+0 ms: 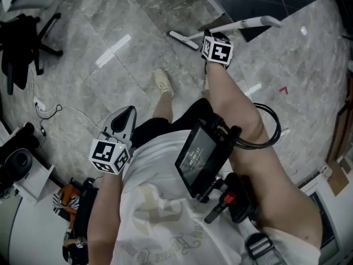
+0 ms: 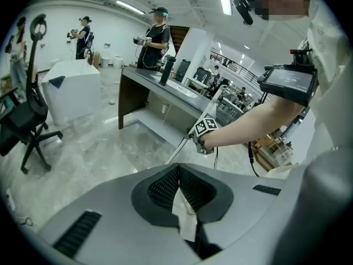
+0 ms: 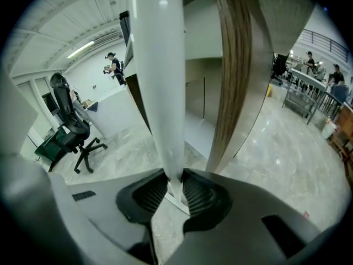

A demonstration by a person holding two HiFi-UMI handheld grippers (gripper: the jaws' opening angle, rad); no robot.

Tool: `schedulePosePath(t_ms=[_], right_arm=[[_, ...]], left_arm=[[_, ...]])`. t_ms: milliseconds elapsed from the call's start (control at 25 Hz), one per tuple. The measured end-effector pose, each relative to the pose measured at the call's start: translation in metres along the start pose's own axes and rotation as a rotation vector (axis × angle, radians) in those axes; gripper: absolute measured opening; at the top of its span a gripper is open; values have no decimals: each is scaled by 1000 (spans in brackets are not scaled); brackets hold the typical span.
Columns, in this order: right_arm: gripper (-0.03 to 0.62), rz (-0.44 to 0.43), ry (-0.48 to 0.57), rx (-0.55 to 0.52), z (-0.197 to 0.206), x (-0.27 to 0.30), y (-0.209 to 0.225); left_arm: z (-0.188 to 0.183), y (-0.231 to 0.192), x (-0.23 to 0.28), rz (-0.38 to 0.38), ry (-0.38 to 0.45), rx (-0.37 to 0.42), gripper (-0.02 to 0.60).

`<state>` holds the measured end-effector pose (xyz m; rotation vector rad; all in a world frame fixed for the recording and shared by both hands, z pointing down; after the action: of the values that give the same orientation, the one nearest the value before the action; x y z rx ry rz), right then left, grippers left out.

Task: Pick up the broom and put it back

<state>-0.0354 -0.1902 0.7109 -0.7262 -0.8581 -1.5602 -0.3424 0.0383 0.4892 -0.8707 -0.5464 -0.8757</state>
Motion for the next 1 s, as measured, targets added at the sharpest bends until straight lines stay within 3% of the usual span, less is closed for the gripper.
schedulePosePath(t_ms=[240, 480, 1000], right_arm=[[102, 5, 0, 12, -3, 2, 2], [150, -22, -8, 8, 0, 3, 2], [163, -29, -17, 41, 16, -19, 3]], left_arm=[[-3, -4, 0, -4, 7, 0, 12], [-2, -3, 3, 1, 8, 5, 12], [-12, -12, 14, 43, 31, 40, 12]])
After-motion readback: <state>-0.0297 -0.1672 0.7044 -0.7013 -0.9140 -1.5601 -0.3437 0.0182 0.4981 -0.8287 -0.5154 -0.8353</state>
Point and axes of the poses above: the fingertips, and each gripper's own axes: x forward along the fingers, y to its right, z out of its underside, the point moved 6 cm from there along -x, backward along the fingers, and after that the axes turned 3 degrees about z, right-handed, at the moved point
